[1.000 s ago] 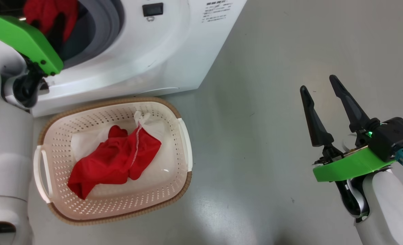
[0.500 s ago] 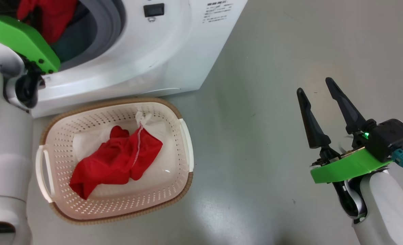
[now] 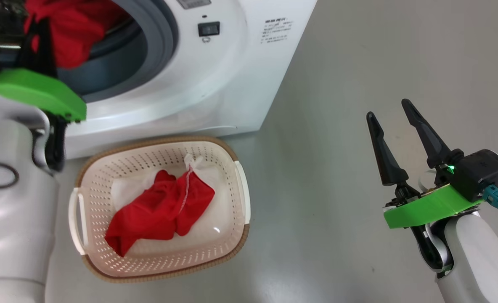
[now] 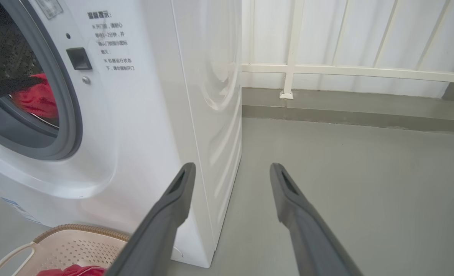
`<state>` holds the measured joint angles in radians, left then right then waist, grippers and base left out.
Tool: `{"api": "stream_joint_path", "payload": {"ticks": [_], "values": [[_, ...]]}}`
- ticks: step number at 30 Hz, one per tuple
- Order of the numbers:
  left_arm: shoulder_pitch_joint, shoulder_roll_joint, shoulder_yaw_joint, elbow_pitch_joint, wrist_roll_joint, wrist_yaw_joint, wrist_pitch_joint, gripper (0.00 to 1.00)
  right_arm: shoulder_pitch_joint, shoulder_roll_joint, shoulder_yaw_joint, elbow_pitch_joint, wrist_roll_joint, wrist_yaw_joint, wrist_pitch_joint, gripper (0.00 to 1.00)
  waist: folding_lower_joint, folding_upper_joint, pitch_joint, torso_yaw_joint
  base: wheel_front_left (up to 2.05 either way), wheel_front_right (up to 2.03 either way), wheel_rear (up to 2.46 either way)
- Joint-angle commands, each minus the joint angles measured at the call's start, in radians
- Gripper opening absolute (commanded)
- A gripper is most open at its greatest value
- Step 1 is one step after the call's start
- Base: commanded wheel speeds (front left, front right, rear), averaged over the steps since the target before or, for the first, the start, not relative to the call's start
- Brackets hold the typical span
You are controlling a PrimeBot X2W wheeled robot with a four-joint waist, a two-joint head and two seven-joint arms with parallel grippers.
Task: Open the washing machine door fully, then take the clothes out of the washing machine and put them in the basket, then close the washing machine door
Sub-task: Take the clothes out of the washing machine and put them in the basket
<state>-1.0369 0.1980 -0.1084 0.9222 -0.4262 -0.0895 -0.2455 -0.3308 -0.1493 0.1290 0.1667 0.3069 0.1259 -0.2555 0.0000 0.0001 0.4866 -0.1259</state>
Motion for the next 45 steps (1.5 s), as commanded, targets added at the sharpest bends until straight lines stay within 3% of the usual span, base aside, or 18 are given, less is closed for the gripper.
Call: {"api": "stream_joint_path", "payload": {"ticks": [1, 7, 20, 29, 45], "values": [[0.046, 0.047, 0.020, -0.058, 0.023, 0.004, -0.014, 0.00, 0.022, -0.007, 0.016, -0.017, 0.004, 0.005, -0.006, 1.00, 0.0000, -0.0001, -0.041, 0.017, 0.00, 0.00, 0.00], [0.192, 0.023, 0.084, -0.279, 0.061, 0.029, -0.016, 0.00, 0.046, -0.009, 0.019, -0.007, 0.001, 0.005, -0.006, 1.00, 0.0000, -0.0001, -0.105, 0.039, 0.00, 0.00, 0.00], [0.529, -0.038, 0.171, -0.580, 0.126, 0.013, -0.016, 0.00, 0.127, -0.007, 0.020, 0.019, -0.004, 0.005, -0.006, 1.00, 0.0000, -0.0001, -0.279, 0.055, 0.00, 0.00, 0.00], [0.667, -0.052, 0.176, -0.731, 0.161, 0.016, -0.016, 0.00, 0.164, 0.002, 0.019, 0.022, -0.006, 0.005, -0.006, 1.00, 0.0000, -0.0001, -0.351, 0.056, 0.00, 0.00, 0.00], [0.881, -0.095, 0.139, -1.085, 0.166, 0.081, 0.034, 0.00, 0.191, 0.010, 0.007, 0.017, -0.008, 0.005, -0.006, 1.00, 0.0000, -0.0001, -0.384, 0.055, 0.00, 0.00, 0.00]]}}
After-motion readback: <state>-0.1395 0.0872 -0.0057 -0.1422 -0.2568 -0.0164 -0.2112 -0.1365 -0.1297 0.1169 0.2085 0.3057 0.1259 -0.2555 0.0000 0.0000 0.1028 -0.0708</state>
